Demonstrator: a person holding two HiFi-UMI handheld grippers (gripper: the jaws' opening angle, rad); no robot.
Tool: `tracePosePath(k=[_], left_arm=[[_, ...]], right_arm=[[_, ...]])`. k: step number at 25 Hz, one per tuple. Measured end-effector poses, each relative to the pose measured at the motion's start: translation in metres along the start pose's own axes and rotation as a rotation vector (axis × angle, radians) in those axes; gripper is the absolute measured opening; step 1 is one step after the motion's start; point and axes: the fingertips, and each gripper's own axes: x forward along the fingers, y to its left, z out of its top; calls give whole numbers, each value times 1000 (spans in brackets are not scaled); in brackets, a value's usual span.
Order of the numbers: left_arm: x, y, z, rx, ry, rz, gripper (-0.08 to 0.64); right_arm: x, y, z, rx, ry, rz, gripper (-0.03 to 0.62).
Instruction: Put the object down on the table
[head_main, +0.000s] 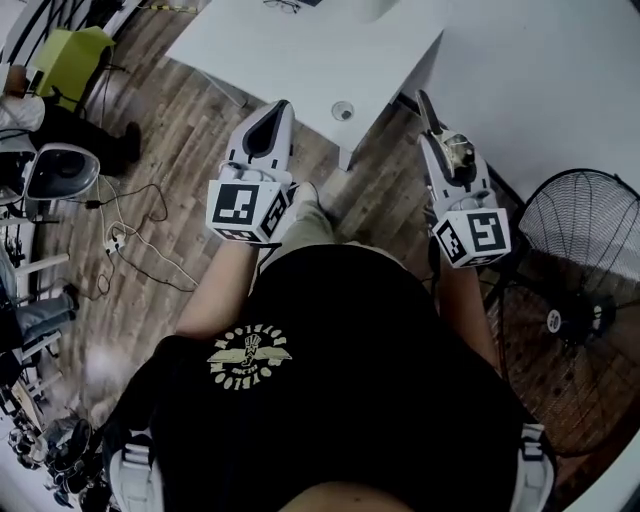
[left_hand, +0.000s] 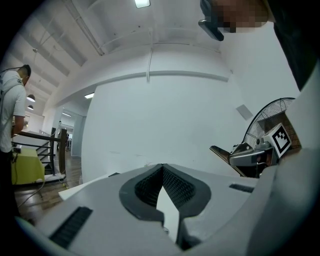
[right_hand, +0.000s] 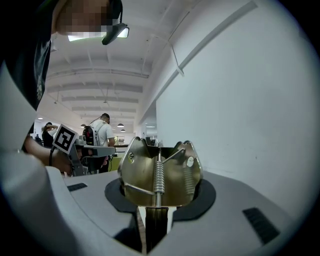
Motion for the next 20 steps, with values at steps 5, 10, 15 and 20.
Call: tracePosePath(k=[5, 10, 15, 20], left_arm=[[17, 13, -7, -12, 22, -15, 6], [31, 22, -2, -3, 24, -23, 6], [33, 31, -11, -15, 48, -11, 6], [35, 39, -22, -27, 64, -16, 6]], right_arm=[[16, -4, -4, 12, 14, -15, 129], [33, -7, 0, 18, 18, -13, 129], [44, -5, -8, 32, 38, -2, 129], [54, 0, -18, 46, 61, -1, 129]])
